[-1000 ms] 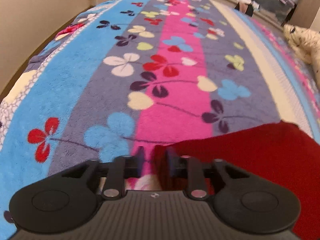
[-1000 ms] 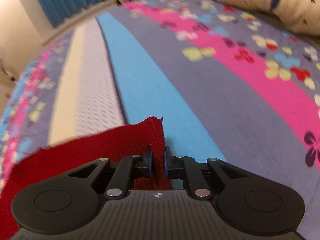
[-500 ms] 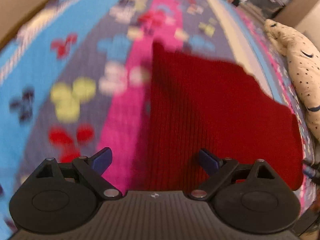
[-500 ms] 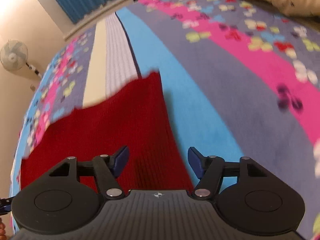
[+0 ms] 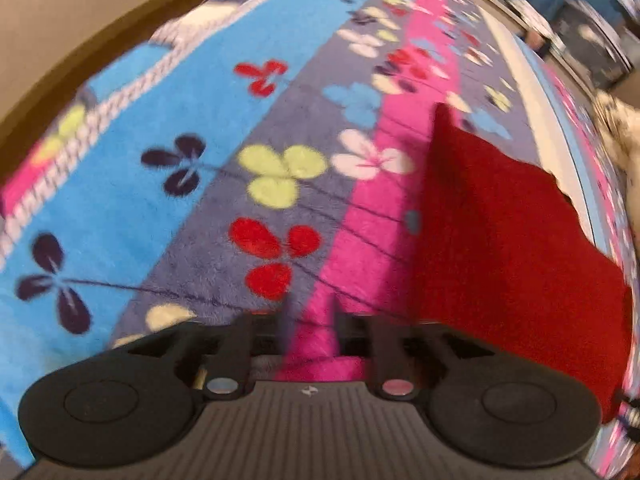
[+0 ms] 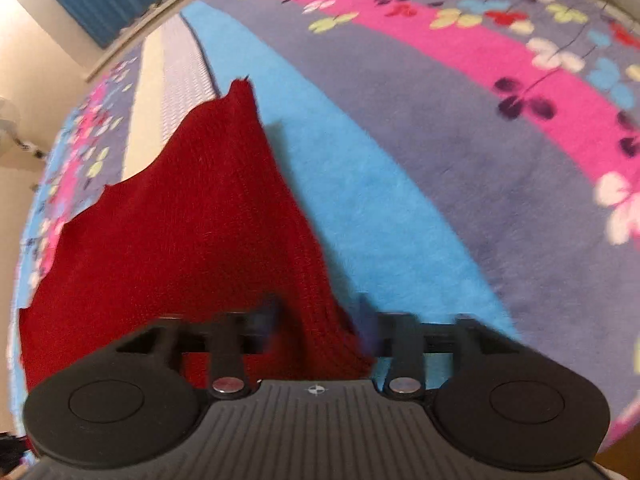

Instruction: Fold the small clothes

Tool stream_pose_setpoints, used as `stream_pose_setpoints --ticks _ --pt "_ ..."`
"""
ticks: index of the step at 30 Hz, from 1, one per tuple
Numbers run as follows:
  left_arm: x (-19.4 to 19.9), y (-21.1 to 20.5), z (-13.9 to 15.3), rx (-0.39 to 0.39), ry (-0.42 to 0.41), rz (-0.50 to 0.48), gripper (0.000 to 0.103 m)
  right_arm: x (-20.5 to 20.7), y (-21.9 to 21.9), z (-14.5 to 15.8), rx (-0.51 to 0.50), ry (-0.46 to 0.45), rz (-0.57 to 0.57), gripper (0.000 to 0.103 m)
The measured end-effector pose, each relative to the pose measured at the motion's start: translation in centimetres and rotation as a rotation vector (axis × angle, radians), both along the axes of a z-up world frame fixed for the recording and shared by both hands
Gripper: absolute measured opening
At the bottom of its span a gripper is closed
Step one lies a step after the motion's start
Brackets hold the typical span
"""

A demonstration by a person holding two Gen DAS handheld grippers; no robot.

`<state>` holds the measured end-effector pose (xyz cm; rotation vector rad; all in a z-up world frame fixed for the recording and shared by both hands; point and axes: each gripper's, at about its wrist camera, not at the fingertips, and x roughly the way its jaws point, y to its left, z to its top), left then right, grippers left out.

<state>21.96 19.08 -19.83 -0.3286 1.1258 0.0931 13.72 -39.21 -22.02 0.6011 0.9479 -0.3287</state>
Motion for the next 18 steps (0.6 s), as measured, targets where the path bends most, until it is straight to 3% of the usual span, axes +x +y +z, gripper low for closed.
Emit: stream_pose_setpoints --ticks 2,4,7,10,18 --pt "-1.2 -1.5 2.4 0.056 -0.043 -0.034 0.094 -0.9 1.0 2.4 -0.101 -0.01 0.013 0.062" --pt "-3.4 -3.4 5.3 0.076 -0.113 -0.075 0.1 -2.5 2.6 5.3 -0.168 -0.068 0.08 0.07" --pt "-6.9 -6.8 8.8 0.11 -0.151 -0.14 0.103 -6.0 6.2 9.8 -0.23 -0.15 0.183 0.08" --pt "-11.2 -10.2 11.5 0.142 -0.148 -0.183 0.103 -10.1 10.1 13.0 -0.238 -0.206 0.265 0.084" --pt "-20.3 -14.5 12.9 0.156 -0.118 -0.248 0.103 -19.7 16.5 14.9 -0.124 -0.216 0.374 0.084"
